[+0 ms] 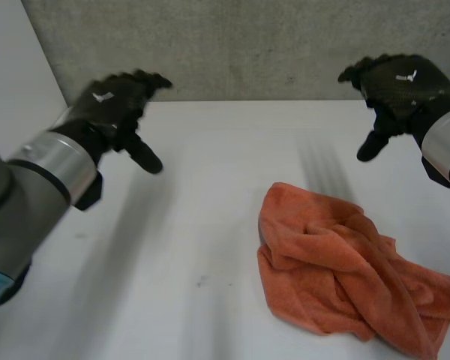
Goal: Fold the laundry
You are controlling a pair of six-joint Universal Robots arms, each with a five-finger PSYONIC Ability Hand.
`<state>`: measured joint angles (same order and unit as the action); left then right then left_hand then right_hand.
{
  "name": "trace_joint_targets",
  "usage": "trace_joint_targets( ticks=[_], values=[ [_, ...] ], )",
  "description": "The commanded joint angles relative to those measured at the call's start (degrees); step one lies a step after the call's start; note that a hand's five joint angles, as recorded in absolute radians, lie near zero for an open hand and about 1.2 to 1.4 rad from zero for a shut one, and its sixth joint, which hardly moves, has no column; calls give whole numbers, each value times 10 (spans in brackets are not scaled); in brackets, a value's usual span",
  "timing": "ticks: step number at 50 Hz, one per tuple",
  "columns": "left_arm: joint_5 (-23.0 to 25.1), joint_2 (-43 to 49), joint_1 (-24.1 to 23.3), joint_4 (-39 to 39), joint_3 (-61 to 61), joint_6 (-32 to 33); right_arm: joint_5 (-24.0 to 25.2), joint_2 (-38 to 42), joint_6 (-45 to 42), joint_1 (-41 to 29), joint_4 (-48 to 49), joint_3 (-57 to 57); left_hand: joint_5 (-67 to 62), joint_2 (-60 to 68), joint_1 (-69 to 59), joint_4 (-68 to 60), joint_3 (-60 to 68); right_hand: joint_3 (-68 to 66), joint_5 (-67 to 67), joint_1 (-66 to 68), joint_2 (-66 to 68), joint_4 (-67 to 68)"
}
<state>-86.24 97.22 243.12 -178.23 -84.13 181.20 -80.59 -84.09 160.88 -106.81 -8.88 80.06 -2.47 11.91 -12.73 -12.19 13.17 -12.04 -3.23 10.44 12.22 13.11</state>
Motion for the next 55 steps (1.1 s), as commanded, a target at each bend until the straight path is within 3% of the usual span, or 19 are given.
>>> trace_joint_targets(
  ticks=[1,8,16,21,22,23,24,25,26,27,30,37,42,43,46,48,55],
  values=[
    [5,78,-70,-5,1,2,-4,13,-64,12,-108,11,12,-7,15,10,-19,20,32,-4,-22,-31],
    [50,181,-121,-39,35,6,21,26,-63,101,-141,91,-11,17,-8,-14,4,20,32,-4,-22,-31],
    [113,297,-175,-49,93,8,77,31,-62,142,-117,197,-19,25,-17,-22,12,20,32,-4,-22,-31],
    [112,336,-180,-51,114,8,109,41,-58,160,-82,236,-186,191,-183,-188,179,20,32,-4,-22,-31],
    [112,336,-180,-51,114,8,115,46,-54,160,-76,239,-186,192,-183,-189,179,-7,5,23,5,-4],
    [111,342,-180,-53,115,9,130,61,-37,161,-63,243,-228,233,-225,-230,221,-179,-167,195,177,168],
    [110,350,-180,-63,117,13,136,65,-29,161,-58,242,-466,472,-464,-469,459,-267,-255,283,265,256],
    [110,351,-180,-63,117,14,136,65,-29,161,-58,242,-469,474,-466,-471,462,-268,-256,284,266,257],
    [110,351,-180,-67,116,15,140,68,-22,160,-55,240,-525,531,-523,-528,518,-366,-354,382,365,356],
    [105,351,-180,-77,115,23,153,74,-6,158,-41,231,-647,653,-645,-650,640,-676,-665,692,675,666],
    [93,343,-179,-82,114,32,159,75,4,156,-16,215,-675,681,-673,-678,668,-680,-668,696,678,669],
    [-7,251,-164,-105,107,59,159,70,102,129,64,128,-675,681,-673,-678,668,-680,-668,696,678,669],
    [-67,150,-122,-158,79,77,155,30,246,105,221,99,-675,681,-673,-678,668,-680,-668,696,678,669],
    [-71,135,-119,-169,75,80,155,30,247,105,221,99,-675,681,-673,-678,668,-680,-668,696,678,669],
    [-78,91,-113,-206,50,88,143,-4,319,83,370,107,-675,681,-673,-678,668,-680,-668,696,678,669],
    [-78,74,-113,-218,33,90,134,-7,336,74,403,112,-675,681,-673,-678,668,-680,-668,696,678,669],
    [-79,39,-125,-218,-62,91,121,12,320,56,328,102,-675,681,-673,-678,668,-680,-668,696,678,669]
  ],
)
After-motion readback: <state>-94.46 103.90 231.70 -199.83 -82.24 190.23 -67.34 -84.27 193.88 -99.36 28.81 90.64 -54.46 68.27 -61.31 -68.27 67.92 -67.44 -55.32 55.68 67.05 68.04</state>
